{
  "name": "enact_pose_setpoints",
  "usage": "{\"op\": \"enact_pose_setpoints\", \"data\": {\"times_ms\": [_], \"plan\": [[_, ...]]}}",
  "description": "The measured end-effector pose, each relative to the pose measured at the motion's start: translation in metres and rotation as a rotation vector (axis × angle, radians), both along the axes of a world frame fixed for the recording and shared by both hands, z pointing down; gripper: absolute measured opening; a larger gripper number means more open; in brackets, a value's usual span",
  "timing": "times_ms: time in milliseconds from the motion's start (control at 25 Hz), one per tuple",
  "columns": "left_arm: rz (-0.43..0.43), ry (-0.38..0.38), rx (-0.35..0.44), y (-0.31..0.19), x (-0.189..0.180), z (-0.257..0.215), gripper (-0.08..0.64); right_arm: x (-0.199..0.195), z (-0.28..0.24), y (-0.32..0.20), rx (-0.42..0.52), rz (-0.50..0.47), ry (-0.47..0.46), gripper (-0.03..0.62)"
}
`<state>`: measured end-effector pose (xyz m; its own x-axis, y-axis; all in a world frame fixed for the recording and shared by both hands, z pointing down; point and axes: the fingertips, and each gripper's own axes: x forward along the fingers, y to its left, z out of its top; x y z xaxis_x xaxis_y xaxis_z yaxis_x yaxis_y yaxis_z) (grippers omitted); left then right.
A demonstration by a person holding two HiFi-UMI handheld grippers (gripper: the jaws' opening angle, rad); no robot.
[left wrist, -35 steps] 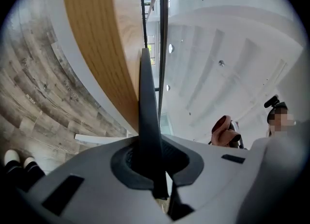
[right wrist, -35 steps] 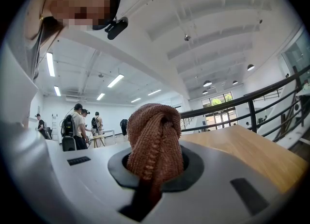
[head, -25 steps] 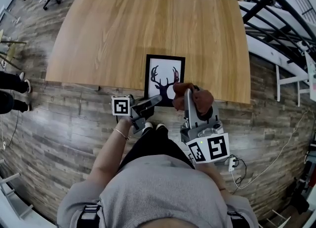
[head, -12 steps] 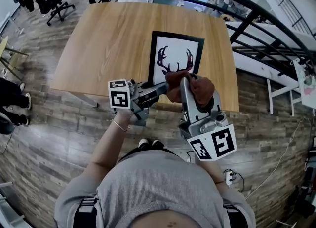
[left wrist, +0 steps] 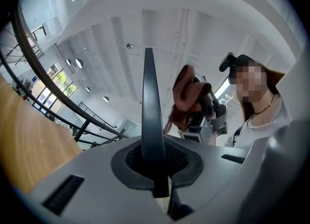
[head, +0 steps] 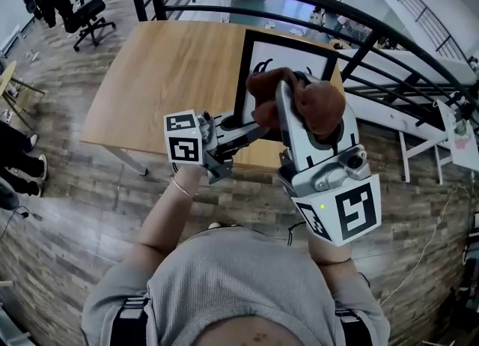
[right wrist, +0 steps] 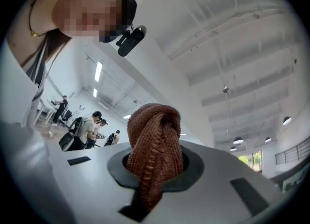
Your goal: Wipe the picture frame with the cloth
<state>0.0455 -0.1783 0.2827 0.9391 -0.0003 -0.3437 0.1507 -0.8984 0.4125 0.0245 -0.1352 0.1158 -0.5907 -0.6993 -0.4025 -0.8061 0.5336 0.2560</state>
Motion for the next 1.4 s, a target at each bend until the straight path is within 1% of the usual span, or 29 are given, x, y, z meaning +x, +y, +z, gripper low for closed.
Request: {"op": "enact_pose_setpoints", "data": {"times_ms": [120, 200, 320, 440, 560, 640, 760, 920, 1160, 1280, 1400], "plan": [[-0.003, 0.007, 0.013, 0.003, -0.002, -0.005, 0.028, -0.011, -0.035, -0.010, 0.093, 0.031, 0.058, 0.046], [0.000, 0.015, 0.020, 0.005, -0.003, -0.008, 0.028, -0.016, -0.048, -0.022, 0.112, 0.048, 0.068, 0.046], [0.005, 0.019, 0.034, 0.008, -0.003, -0.014, 0.028, -0.018, -0.049, -0.044, 0.092, 0.082, 0.074, 0.046], [-0.007, 0.014, 0.047, 0.009, -0.002, -0.018, 0.028, -0.021, -0.038, -0.058, 0.079, 0.121, 0.130, 0.046], [-0.024, 0.010, 0.054, 0.008, -0.003, -0.020, 0.028, -0.023, -0.027, -0.063, 0.061, 0.134, 0.172, 0.046], [-0.029, 0.010, 0.052, 0.007, -0.003, -0.020, 0.028, -0.025, -0.022, -0.061, 0.054, 0.130, 0.171, 0.046], [-0.033, 0.011, 0.050, 0.008, -0.004, -0.022, 0.028, -0.032, -0.023, -0.055, 0.060, 0.111, 0.127, 0.046], [-0.040, 0.008, 0.044, 0.008, -0.005, -0.022, 0.028, -0.036, -0.008, -0.051, 0.034, 0.104, 0.138, 0.046], [-0.040, 0.026, 0.020, 0.008, -0.005, -0.022, 0.028, -0.040, 0.016, -0.042, -0.027, 0.060, 0.129, 0.046], [-0.040, 0.025, 0.018, 0.008, -0.005, -0.021, 0.028, -0.037, 0.030, -0.039, -0.075, 0.037, 0.137, 0.046], [-0.040, 0.029, 0.018, 0.007, -0.005, -0.023, 0.028, -0.035, 0.040, -0.036, -0.103, 0.035, 0.144, 0.046]]}}
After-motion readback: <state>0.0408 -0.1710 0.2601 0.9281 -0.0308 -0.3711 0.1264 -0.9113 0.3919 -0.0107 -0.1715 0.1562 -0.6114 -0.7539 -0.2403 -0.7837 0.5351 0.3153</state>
